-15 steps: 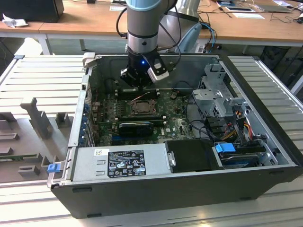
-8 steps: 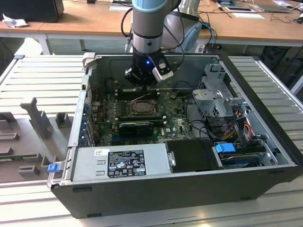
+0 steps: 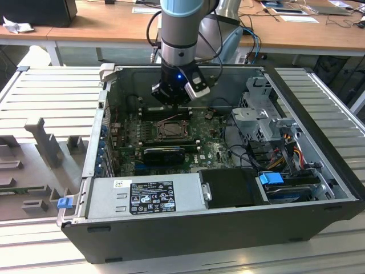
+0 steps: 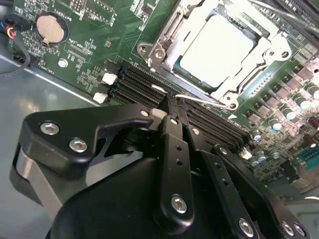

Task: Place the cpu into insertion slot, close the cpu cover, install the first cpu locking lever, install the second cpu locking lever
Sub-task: 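Install the first cpu locking lever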

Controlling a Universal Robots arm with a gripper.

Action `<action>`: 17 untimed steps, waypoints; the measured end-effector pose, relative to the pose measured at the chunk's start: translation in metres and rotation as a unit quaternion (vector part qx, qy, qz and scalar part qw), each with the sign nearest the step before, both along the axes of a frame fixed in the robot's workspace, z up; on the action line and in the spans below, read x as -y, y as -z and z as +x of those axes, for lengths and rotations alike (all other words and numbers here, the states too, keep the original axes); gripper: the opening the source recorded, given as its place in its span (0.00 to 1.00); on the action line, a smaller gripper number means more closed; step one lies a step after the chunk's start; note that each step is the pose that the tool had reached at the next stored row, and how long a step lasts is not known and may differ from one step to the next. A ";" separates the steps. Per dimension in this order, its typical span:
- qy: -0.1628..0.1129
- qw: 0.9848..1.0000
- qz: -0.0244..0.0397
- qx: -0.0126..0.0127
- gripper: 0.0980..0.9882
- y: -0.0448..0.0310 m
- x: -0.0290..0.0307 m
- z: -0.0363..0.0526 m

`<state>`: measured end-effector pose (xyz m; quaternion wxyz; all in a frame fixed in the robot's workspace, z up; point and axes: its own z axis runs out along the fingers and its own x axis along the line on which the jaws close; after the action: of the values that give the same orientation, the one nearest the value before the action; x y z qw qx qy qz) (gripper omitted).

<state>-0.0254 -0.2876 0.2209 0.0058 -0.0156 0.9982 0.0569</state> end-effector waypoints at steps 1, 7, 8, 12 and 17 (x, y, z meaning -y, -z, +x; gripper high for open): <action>0.000 1.000 0.000 0.000 0.01 0.0004 0.0000 0.0000; -0.018 1.000 0.000 0.000 0.01 0.0028 0.0001 0.0021; -0.018 1.000 0.000 0.000 0.01 0.0031 0.0002 0.0025; -0.018 1.000 0.000 0.000 0.01 0.0044 0.0002 0.0042; -0.018 1.000 0.000 0.000 0.01 0.0069 0.0002 0.0052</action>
<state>-0.0201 -0.2878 0.2140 0.0047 -0.0334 0.9978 0.0570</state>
